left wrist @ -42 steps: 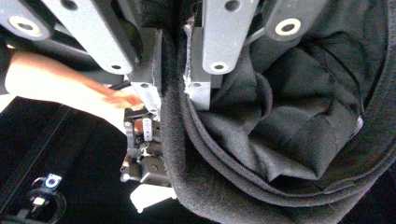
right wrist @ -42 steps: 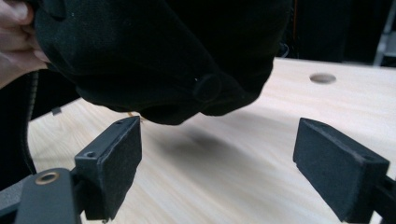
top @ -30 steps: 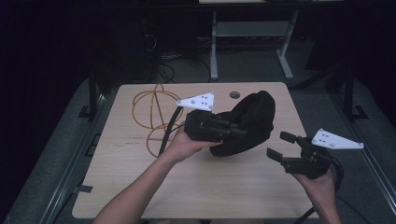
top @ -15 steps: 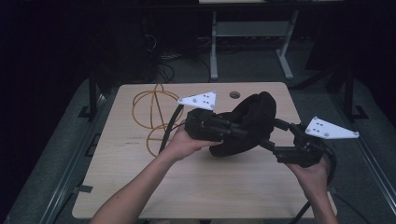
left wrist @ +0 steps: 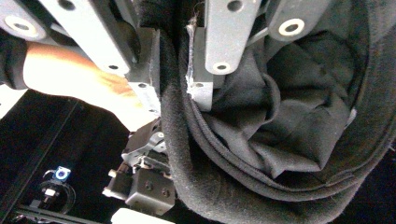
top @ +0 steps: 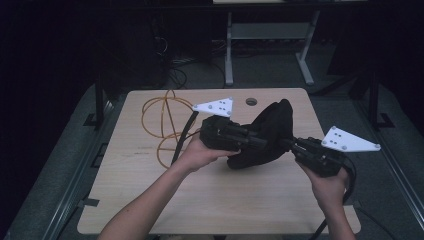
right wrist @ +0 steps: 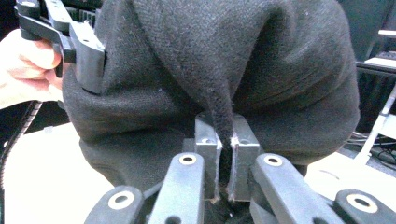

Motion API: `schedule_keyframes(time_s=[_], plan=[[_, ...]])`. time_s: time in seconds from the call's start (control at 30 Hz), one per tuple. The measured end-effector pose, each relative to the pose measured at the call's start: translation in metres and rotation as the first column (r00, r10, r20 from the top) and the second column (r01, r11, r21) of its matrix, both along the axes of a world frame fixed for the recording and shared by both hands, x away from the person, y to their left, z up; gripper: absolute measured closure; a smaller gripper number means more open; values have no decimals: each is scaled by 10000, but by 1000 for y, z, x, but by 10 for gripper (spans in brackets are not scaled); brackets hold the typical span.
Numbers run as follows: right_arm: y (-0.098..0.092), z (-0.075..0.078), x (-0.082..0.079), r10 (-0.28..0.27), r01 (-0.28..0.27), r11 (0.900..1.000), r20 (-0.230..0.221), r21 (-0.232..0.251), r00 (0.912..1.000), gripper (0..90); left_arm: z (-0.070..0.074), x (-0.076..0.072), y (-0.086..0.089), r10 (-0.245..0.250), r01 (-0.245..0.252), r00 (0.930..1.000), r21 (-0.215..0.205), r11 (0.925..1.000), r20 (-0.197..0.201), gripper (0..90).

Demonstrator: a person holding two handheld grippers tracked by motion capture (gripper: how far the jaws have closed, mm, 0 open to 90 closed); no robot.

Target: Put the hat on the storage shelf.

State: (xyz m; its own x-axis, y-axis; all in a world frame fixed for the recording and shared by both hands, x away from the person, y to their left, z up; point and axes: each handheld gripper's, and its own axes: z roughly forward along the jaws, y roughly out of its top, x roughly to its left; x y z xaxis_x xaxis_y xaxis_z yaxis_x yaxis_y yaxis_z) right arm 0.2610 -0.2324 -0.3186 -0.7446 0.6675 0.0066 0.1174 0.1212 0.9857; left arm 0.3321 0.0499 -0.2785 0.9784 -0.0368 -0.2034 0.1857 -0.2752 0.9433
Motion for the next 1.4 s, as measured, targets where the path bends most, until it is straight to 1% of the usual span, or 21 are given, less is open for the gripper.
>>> schedule_keyframes(time_s=[0.23, 0.37, 0.4, 0.43, 0.57, 0.67, 0.73, 0.77, 0.83, 0.9, 0.97, 1.0, 1.03, 1.1, 1.13, 1.17, 1.23, 1.27, 1.33, 1.37, 1.4], plan=[[0, 6, 2, -78, 79, 9999, -129, 103, 9999, 864, -4, 3, 6, 350, -351, 9993, 37, 9994, 94, 734], [5, 15, 6, -85, 84, 10000, -178, -13, 9998, 866, -2, 3, 13, 684, -686, 9974, 69, 9976, 220, 708], [5, 15, 6, -85, 84, 10000, -178, -13, 9998, 866, -2, 3, 13, 684, -686, 9974, 69, 9976, 220, 698], [6, 17, 7, -54, 53, 10000, -189, -35, 9998, 866, -2, 4, 15, 795, -796, 9965, 58, 9968, 272, 698], [11, 23, 10, 115, -120, 9998, -283, -180, 9995, 866, 1, 3, 25, 1406, -1423, 9884, 265, 9895, 582, 611], [13, 26, 13, 171, -180, 9996, -414, -207, 9990, 866, 1, 1, 34, 1577, -1601, 9850, 300, 9866, 707, 558], [13, 28, 15, 165, -177, 9995, -432, -278, 9989, 867, 1, -1, 41, 1695, -1715, 9828, 221, 9849, 731, 529], [14, 29, 15, 148, -163, 9994, -501, -295, 9986, 867, 2, -2, 45, 1795, -1824, 9802, 286, 9828, 836, 522], [14, 31, 18, 168, -189, 9992, -579, -355, 9982, 867, 2, -6, 52, 2066, -2142, 9718, 590, 9750, 1137, 486], [15, 33, 20, 142, -164, 9993, -642, -330, 9978, 867, 0, -10, 60, 2191, -2312, 9659, 790, 9697, 1382, 477], [15, 36, 23, 169, -189, 9994, -693, -285, 9975, 867, -3, -15, 67, 2361, -2520, 9591, 917, 9634, 1559, 469], [15, 38, 24, 180, -200, 9994, -721, -275, 9972, 867, -3, -15, 67, 2361, -2520, 9591, 917, 9634, 1559, 461], [16, 39, 26, 169, -190, 9995, -802, -244, 9966, 867, -5, -17, 71, 2420, -2591, 9569, 954, 9611, 1604, 457], [17, 42, 30, 188, -206, 9996, -887, -197, 9959, 867, -9, -22, 78, 2532, -2760, 9495, 1095, 9549, 1853, 456], [18, 44, 32, 186, -202, 9997, -922, -165, 9956, 867, -14, -27, 85, 2744, -3073, 9379, 1412, 9411, 2123, 447], [19, 45, 34, 210, -223, 9997, -942, -121, 9953, 867, -17, -29, 89, 2844, -3206, 9327, 1485, 9355, 2217, 437], [22, 49, 38, 240, -255, 9996, -944, -142, 9952, 867, -23, -33, 96, 2954, -3359, 9263, 1575, 9286, 2338, 433], [23, 50, 40, 283, -299, 9994, -906, -159, 9955, 867, -23, -33, 96, 2954, -3359, 9263, 1575, 9286, 2338, 432], [25, 51, 42, 284, -299, 9994, -964, -149, 9949, 866, -30, -37, 102, 3070, -3517, 9197, 1664, 9212, 2447, 429], [29, 54, 45, 303, -321, 9993, -937, -175, 9951, 866, -37, -40, 107, 3217, -3674, 9144, 1698, 9144, 2457, 420], [31, 55, 47, 293, -309, 9994, -915, -164, 9954, 867, -37, -40, 107, 3217, -3674, 9144, 1698, 9144, 2457, 420]])
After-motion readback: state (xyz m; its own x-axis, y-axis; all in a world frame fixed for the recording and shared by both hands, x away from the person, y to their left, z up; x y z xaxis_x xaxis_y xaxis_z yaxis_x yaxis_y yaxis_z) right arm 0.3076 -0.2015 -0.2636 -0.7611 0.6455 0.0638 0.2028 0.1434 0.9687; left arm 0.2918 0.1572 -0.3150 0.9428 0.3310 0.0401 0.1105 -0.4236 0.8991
